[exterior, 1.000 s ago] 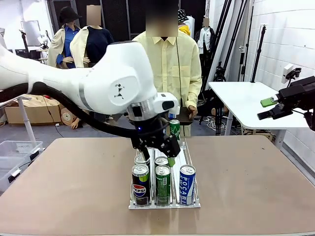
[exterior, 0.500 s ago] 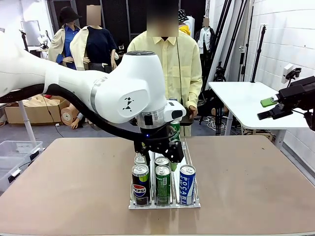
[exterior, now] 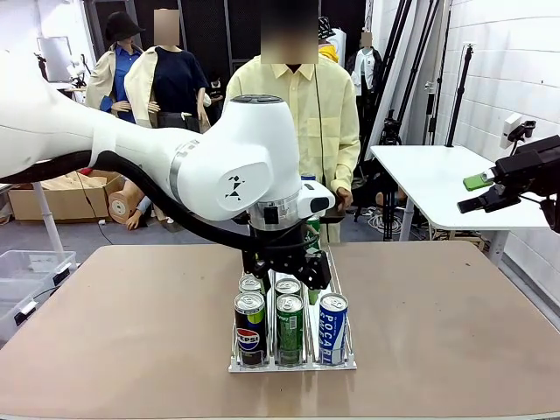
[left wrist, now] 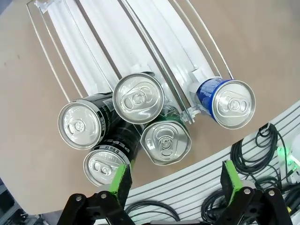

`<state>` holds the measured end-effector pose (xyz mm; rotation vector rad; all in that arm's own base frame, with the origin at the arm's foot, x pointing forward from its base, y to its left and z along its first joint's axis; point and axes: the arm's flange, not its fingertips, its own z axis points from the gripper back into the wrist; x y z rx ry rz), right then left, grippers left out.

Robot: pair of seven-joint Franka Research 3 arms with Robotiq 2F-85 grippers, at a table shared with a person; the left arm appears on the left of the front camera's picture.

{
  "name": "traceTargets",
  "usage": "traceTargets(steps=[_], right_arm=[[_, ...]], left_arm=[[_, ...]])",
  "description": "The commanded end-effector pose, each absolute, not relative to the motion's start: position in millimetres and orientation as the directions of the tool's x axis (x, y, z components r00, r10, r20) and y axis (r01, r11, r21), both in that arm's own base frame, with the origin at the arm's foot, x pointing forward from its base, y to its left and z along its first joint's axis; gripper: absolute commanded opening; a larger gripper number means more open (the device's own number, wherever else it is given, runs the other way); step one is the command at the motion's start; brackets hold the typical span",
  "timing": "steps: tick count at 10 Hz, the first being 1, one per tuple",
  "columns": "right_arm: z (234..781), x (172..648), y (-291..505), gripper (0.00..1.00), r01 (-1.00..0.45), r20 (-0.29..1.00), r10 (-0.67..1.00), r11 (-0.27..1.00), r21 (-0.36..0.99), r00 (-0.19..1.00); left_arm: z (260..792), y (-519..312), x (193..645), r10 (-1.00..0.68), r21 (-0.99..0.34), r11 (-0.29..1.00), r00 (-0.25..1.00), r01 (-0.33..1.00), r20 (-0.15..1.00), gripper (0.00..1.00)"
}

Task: Retrieve and hand over the desired beverage to the person.
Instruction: Pick up another can of the same type that the person held from the Automatic Can Dispenser.

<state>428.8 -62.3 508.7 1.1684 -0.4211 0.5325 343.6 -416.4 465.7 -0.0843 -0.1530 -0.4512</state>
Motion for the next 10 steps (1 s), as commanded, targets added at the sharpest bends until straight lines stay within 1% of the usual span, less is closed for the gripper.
traceTargets(steps=[1, 6, 8, 10], right_arm=[[510, 429, -62, 1.0, -0.597, 0.574, 0.168, 0.293, 0.747, 0.801], [510, 429, -62, 1.0, -0.597, 0.574, 0.168, 0.293, 0.747, 0.801], [510, 429, -62, 1.0, -0.597, 0.574, 0.168, 0.293, 0.747, 0.801], [510, 429, -62, 1.0, -0.597, 0.574, 0.168, 0.293, 0.747, 0.801]], left_arm=[[469, -414, 342, -0.426, -0.042, 0.898, 0.888, 0.439, 0.174, 1.0], [466, -416, 344, -0.426, -0.047, 0.897, 0.889, 0.439, 0.167, 1.0], [461, -426, 343, -0.454, -0.042, 0.887, 0.884, 0.46, 0.112, 1.0], [459, -435, 343, -0.448, -0.035, 0.891, 0.888, 0.453, 0.107, 1.0]])
